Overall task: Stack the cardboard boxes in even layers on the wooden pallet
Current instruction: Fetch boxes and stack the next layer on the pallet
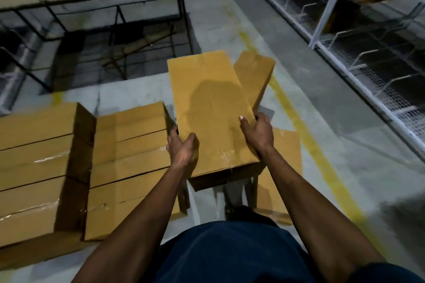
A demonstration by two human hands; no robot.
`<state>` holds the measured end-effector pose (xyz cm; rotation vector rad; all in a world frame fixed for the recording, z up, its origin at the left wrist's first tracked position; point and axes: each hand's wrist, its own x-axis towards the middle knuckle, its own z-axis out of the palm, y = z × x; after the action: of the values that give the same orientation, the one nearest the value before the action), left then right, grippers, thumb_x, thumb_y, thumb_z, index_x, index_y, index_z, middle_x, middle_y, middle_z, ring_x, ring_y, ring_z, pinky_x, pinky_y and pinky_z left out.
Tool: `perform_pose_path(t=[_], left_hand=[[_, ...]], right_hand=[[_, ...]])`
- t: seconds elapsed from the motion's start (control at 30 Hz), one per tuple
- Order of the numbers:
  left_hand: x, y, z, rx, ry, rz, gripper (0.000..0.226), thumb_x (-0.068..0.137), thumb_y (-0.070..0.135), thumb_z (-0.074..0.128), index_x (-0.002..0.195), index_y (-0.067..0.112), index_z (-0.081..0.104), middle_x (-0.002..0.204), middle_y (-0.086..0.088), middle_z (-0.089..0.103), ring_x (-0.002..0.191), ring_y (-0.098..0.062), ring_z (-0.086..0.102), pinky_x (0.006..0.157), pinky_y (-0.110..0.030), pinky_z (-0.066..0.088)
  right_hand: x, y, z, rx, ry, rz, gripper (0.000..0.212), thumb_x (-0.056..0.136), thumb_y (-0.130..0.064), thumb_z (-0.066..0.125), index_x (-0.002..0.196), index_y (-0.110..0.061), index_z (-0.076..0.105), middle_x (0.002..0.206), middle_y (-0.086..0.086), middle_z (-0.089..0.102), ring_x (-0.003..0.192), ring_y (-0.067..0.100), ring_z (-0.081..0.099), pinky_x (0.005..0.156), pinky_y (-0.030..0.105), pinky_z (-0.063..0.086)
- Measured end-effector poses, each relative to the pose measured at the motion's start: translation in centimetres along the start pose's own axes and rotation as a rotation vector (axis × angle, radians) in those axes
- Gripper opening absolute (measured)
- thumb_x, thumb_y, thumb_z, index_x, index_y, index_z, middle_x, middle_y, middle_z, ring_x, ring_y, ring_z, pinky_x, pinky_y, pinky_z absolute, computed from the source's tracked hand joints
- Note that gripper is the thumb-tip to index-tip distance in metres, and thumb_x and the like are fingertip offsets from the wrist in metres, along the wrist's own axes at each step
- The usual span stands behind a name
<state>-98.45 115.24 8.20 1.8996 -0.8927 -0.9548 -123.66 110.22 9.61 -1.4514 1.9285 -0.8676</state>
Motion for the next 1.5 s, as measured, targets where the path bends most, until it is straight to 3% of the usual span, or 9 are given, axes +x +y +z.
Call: perform_pose_path(t=[0.13,0.23,0.43,0.6,0.83,1.27,1.5], left_hand=[[2.9,-0.7,-2.7,-0.078,0.131,-0.091,0.087,0.070,0.059,0.061,0.151,0.035,0.040,0.147,0.003,0.047,0.136,-0.030,0.044,0.115,-0.055,0.040],[3.9,-0.7,-3.6,-0.096,0.148,-0.096,0.081,0.076,0.054,0.064,0.151,0.033,0.040,0.149,0.001,0.045,0.137,-0.031,0.043,0.115,-0.054,0.039],[10.9,-0.4,-5.1,-0.174,0.350,-0.187,0.084,0.073,0.058,0.062,0.150,0.036,0.037,0.152,0.001,0.044,0.138,-0.031,0.043,0.115,-0.058,0.039],[14.3,0.4,-4.9,-0.229,0.482,-0.256,0.085,0.075,0.057,0.062,0.152,0.034,0.035,0.152,-0.001,0.044,0.139,-0.031,0.042,0.115,-0.058,0.039],[18.6,0.7,-4.5,-0.287,0.624,-0.376,0.085,0.075,0.054,0.064,0.152,0.031,0.035,0.152,0.000,0.042,0.138,-0.032,0.041,0.114,-0.058,0.040],[32.2,-1.2,-7.5,-0.349,0.723,-0.527,0.083,0.076,0.054,0.061,0.152,0.031,0.037,0.148,-0.001,0.045,0.135,-0.031,0.043,0.114,-0.057,0.040],[38.2,-0.7,-9.2,-0.393,0.749,-0.595,0.088,0.074,0.059,0.060,0.153,0.030,0.035,0.146,-0.002,0.045,0.134,-0.033,0.043,0.114,-0.057,0.039]], right_hand=[[3.3,-4.1,4.6,0.017,-0.142,-0.117,0.065,0.091,-0.067,0.059,0.137,-0.021,0.056,0.137,0.004,0.056,0.125,0.027,0.054,0.098,0.038,0.046],[4.6,-5.2,6.5,0.061,-0.139,-0.139,0.066,0.088,-0.075,0.054,0.133,-0.026,0.056,0.134,-0.003,0.054,0.121,0.023,0.057,0.100,0.045,0.052],[13.3,-11.2,14.2,-0.012,-0.384,-0.236,0.076,0.089,-0.076,0.051,0.139,-0.018,0.049,0.138,0.001,0.049,0.120,0.026,0.056,0.098,0.049,0.053],[18.7,-15.3,17.7,-0.061,-0.516,-0.374,0.063,0.095,-0.063,0.058,0.135,-0.014,0.054,0.134,0.007,0.053,0.120,0.029,0.056,0.096,0.039,0.049],[23.8,-19.4,24.3,-0.159,-0.648,-0.464,0.069,0.096,-0.065,0.053,0.142,-0.014,0.051,0.143,0.006,0.051,0.127,0.029,0.054,0.100,0.040,0.048],[31.9,-26.2,38.7,-0.241,-0.798,-0.523,0.061,0.096,-0.068,0.050,0.134,-0.020,0.054,0.135,0.001,0.054,0.119,0.024,0.057,0.092,0.034,0.046],[35.9,-31.0,44.9,-0.301,-0.863,-0.572,0.063,0.097,-0.068,0.048,0.137,-0.020,0.054,0.138,0.002,0.054,0.121,0.026,0.057,0.096,0.040,0.049]])
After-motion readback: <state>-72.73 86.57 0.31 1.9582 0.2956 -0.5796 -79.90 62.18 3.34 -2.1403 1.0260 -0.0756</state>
